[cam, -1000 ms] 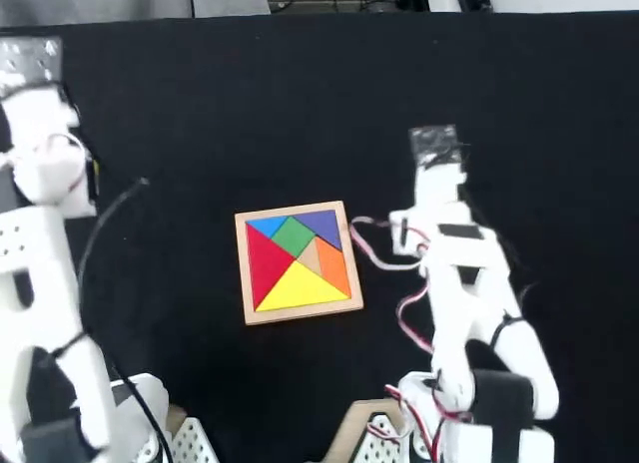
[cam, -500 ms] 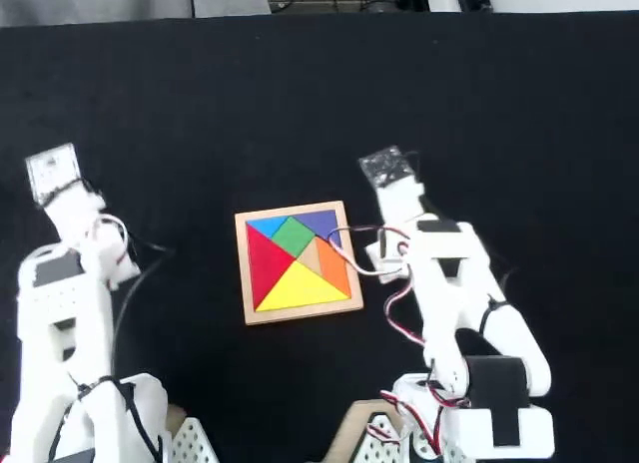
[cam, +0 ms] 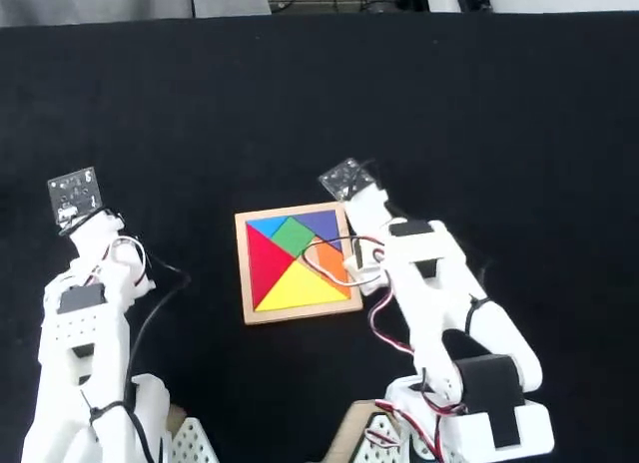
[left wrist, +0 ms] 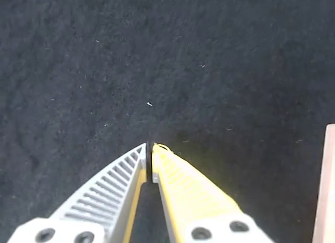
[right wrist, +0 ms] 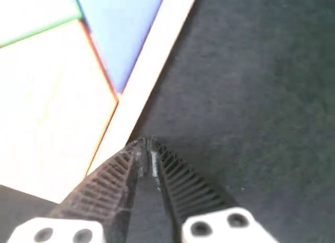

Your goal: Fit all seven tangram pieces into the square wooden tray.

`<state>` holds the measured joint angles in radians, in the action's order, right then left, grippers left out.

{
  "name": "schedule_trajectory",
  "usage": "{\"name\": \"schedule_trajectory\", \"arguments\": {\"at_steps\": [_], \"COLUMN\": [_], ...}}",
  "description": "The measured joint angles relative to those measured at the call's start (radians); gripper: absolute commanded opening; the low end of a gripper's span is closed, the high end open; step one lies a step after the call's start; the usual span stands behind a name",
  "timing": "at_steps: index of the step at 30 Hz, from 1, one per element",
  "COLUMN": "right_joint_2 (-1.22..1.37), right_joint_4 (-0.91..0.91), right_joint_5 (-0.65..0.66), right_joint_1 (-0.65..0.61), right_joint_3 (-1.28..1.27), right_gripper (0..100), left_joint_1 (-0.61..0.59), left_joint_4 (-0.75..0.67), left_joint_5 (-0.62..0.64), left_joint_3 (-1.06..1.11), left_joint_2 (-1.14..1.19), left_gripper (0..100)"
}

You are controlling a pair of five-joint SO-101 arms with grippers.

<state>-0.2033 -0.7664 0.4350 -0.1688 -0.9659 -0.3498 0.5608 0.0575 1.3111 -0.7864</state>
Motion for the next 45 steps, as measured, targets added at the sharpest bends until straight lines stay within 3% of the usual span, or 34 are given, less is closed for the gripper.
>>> {"name": "schedule_trajectory", "arguments": {"at_steps": [13, 20, 26, 30, 39, 45], "right_joint_2": [0.000, 0.000, 0.002, -0.015, -0.414, -0.721], "right_joint_4": [-0.014, -0.012, -0.011, -0.049, -0.238, -0.210], "right_joint_5": [0.000, -0.066, -0.192, -0.201, -0.209, -0.209], "right_joint_1": [-0.038, 0.107, 0.210, 0.219, 0.219, 0.219], "right_joint_3": [0.000, 0.041, 0.221, 0.351, 0.480, 0.311], "right_gripper": [1.0, 1.1, 1.1, 1.1, 1.2, 1.2], "left_joint_1": [0.005, 0.112, -0.023, -0.040, -0.040, 0.087], "left_joint_4": [-0.003, -0.003, -0.137, -0.184, -0.190, -0.190], "left_joint_5": [0.000, 0.000, 0.000, -0.005, -0.049, -0.117], "left_joint_3": [0.005, 0.011, -0.101, -0.206, -0.221, -0.043], "left_joint_2": [-0.021, -0.021, -0.058, -0.106, -0.384, -0.664], "left_gripper": [3, 11, 16, 17, 17, 17]}}
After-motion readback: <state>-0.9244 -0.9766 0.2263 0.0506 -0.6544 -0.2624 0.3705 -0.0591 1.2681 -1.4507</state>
